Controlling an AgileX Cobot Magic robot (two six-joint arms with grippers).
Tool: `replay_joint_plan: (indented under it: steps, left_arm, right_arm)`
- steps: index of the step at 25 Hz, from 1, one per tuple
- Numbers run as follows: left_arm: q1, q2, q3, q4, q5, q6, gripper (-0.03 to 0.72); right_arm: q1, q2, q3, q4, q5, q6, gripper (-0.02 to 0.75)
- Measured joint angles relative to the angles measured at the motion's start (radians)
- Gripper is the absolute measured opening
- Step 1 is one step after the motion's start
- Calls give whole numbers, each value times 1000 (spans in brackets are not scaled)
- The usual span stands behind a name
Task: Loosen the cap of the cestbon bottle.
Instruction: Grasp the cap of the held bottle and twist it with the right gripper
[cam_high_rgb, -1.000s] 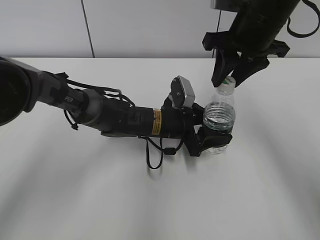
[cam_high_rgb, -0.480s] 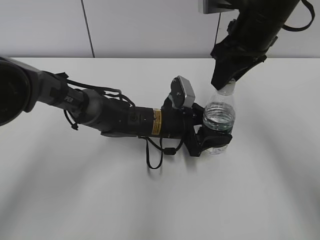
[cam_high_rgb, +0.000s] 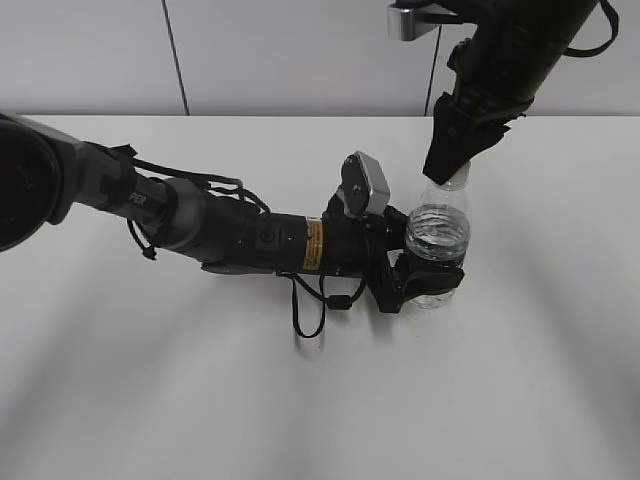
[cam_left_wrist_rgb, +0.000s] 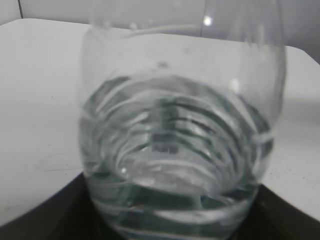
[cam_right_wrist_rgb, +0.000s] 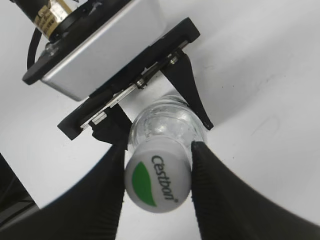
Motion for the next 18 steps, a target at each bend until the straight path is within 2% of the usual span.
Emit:
replay_joint_plan:
  steps: [5,7,14,18]
  left_arm:
    - [0,0,0,0,0,0,503]
    - [0,0,0,0,0,0,503]
    - [0,0,0,0,0,0,503]
    - [0,0,0,0,1,0,503]
  right_arm:
    - [0,0,0,5,0,166,591]
    - [0,0,0,6,0,297,636]
    - [0,-20,0,-1,0,712,650]
    - [0,-22,0,-1,0,775,583]
